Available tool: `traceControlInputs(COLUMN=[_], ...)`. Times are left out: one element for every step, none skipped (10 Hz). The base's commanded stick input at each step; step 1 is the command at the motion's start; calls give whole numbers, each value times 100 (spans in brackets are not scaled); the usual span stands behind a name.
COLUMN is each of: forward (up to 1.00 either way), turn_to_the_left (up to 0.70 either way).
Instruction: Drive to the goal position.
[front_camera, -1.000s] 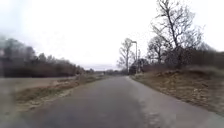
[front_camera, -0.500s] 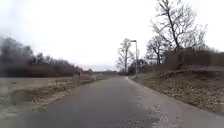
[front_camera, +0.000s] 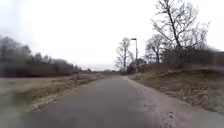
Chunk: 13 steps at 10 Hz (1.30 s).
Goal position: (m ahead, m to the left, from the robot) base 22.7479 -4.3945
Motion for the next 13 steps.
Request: traceControlInputs(forward=[100, 100, 100, 100, 100, 100, 100, 100, 100, 100, 100, 100, 100], turn_to_the_left=[0, 0, 0, 0, 0, 0, 0, 0, 0, 0, 0, 0, 0])
